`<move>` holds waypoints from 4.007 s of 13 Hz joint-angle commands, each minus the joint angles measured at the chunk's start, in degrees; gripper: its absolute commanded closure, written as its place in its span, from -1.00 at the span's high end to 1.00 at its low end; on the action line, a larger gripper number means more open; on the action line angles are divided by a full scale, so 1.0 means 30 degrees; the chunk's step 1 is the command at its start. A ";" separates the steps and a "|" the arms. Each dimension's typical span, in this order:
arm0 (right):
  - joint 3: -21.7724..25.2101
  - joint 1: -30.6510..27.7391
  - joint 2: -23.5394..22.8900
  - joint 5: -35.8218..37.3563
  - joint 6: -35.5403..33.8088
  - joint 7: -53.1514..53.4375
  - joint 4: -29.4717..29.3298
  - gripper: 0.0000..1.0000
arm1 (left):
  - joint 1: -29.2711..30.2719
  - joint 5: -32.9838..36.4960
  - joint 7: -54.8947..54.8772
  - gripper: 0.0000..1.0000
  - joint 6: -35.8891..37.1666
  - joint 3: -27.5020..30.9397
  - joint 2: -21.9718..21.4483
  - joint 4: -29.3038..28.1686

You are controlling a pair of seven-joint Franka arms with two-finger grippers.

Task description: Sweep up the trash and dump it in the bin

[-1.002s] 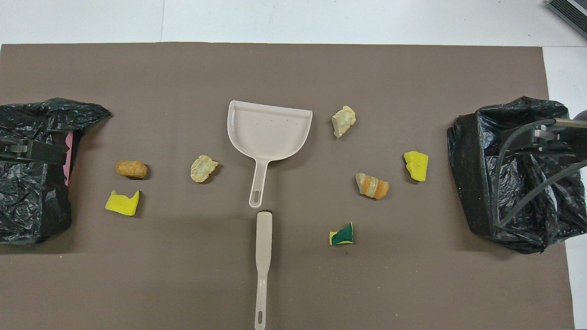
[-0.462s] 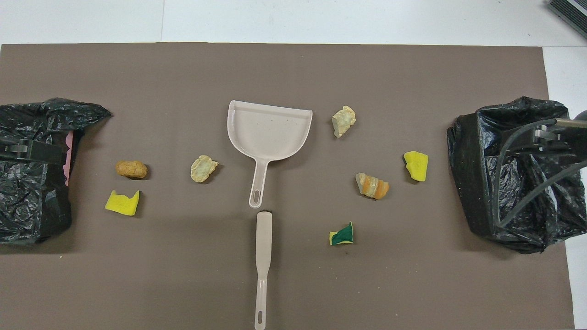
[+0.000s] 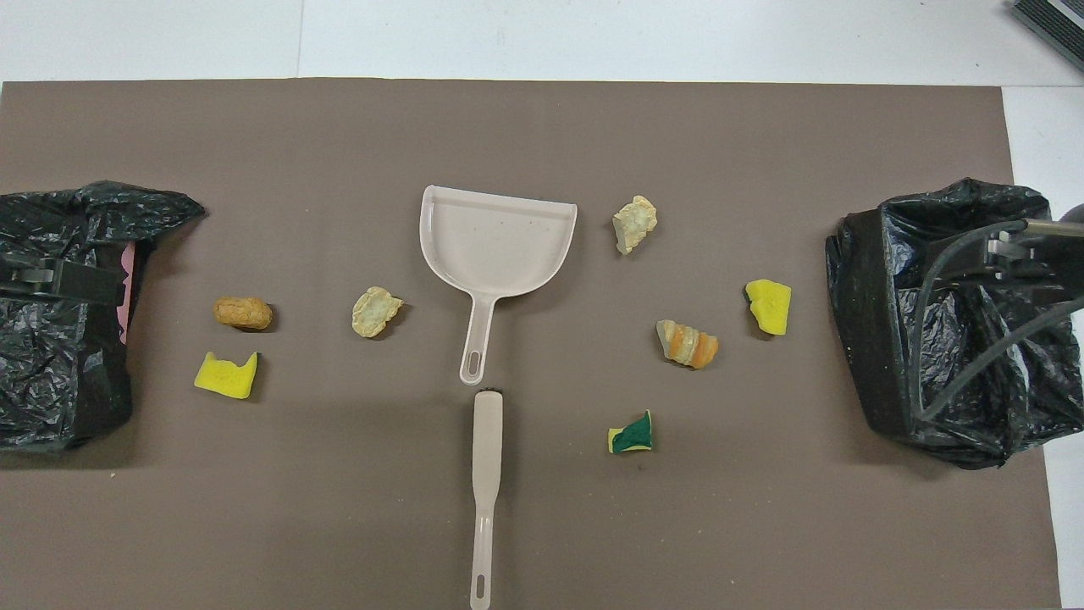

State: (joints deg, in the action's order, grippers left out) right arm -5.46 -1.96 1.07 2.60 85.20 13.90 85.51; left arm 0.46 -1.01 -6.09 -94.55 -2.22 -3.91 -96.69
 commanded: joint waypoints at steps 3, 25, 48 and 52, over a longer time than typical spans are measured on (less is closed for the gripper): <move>-0.0115 -0.0255 0.0406 -0.0340 0.0107 -0.0091 0.0586 1.00 | -0.1057 -0.0189 -0.0052 1.00 0.0549 -0.0722 -0.0510 -0.0172; -0.0379 0.5949 -0.4743 -0.0897 0.4409 0.7371 -0.0232 1.00 | -1.4532 -0.1771 1.1221 1.00 -0.7493 -0.0782 -0.3505 -1.3379; -0.0525 1.2079 -1.2074 -0.1102 0.9834 1.1278 -0.1934 0.47 | -1.6092 -0.1771 1.3864 -1.00 -0.9293 -0.0577 -0.2473 -1.5232; -0.0525 1.2050 -1.2045 -0.1161 0.9804 1.1276 -0.1874 -0.46 | -1.5539 -0.1771 1.2614 -1.00 -0.9061 -0.0577 -0.3234 -1.5729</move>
State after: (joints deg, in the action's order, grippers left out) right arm -6.83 34.63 -35.06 0.16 114.06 48.12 79.59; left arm -48.16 -5.76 35.10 -123.40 -3.88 -10.65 -142.32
